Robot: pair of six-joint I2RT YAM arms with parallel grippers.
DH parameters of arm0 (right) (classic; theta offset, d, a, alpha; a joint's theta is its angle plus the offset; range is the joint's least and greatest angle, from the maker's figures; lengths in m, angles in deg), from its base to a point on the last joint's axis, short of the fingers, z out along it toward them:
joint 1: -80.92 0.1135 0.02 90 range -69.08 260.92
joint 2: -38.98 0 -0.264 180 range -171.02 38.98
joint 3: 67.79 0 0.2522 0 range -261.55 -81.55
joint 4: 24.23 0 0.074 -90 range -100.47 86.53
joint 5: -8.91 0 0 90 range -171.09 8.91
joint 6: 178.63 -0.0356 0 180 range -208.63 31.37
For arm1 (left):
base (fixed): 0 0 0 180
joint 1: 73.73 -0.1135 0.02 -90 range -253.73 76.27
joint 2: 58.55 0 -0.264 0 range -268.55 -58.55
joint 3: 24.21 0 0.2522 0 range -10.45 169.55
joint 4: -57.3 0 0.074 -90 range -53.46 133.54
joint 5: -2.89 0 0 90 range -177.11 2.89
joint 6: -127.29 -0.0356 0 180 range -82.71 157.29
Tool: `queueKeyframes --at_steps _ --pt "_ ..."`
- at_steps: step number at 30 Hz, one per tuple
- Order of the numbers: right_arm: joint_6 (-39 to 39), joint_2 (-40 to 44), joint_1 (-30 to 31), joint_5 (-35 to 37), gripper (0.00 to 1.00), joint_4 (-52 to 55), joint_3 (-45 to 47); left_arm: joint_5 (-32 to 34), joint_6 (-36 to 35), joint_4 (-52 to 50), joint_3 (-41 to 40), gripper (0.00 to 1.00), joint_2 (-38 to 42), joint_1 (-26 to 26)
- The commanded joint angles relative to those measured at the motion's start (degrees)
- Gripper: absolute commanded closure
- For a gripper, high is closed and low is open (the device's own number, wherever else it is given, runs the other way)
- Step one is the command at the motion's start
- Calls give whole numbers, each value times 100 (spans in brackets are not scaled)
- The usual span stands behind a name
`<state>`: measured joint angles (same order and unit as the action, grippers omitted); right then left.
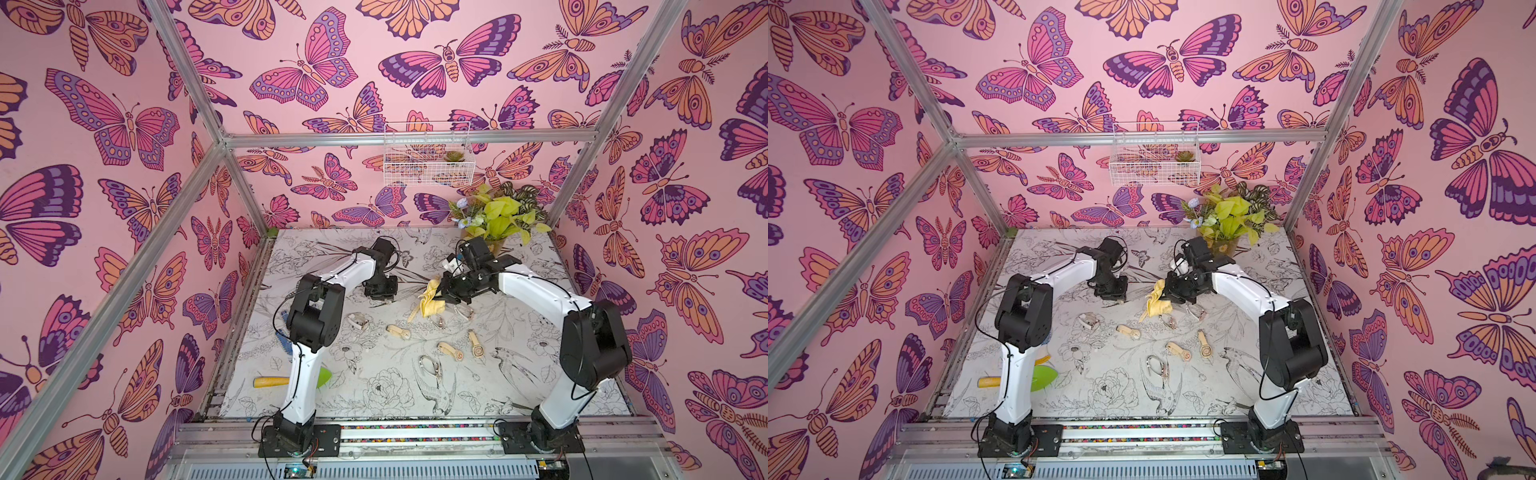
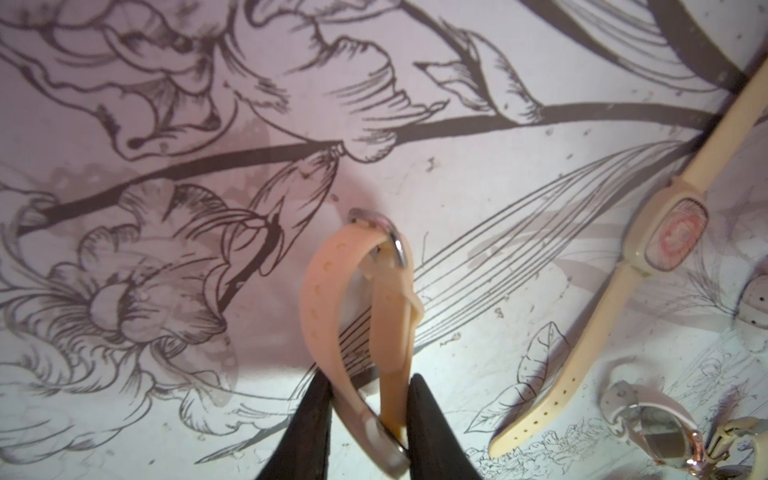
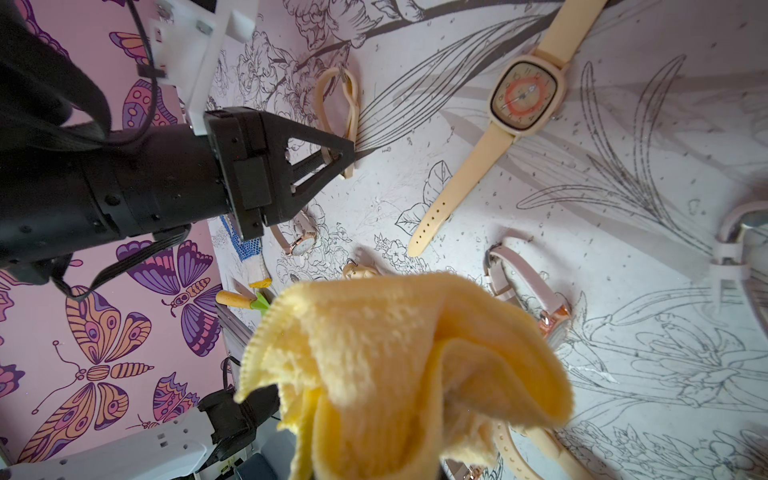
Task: Wipe the watch dial
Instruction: Adjust the watch at the center of the board.
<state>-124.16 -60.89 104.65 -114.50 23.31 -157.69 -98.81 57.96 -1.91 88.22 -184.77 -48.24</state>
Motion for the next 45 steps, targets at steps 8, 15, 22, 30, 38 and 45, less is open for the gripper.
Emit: queueKeyframes --at_steps 8,15,22,30,38,45 --pt "37 -159 30 19 100 -60 -136 -111 261 -149 -19 75 -37 93" --pt "33 -208 28 0 100 -70 -207 80 239 -157 -76 57 199 95" --pt "81 -165 27 11 100 -17 -185 326 148 -197 -63 40 499 87" --pt "134 -86 -12 19 100 42 -104 449 166 -201 336 55 519 96" --pt "184 55 -158 -18 100 96 58 115 197 -203 1043 100 -101 167" --pt "221 174 -212 -15 100 135 194 -142 197 -213 1361 100 -521 322"
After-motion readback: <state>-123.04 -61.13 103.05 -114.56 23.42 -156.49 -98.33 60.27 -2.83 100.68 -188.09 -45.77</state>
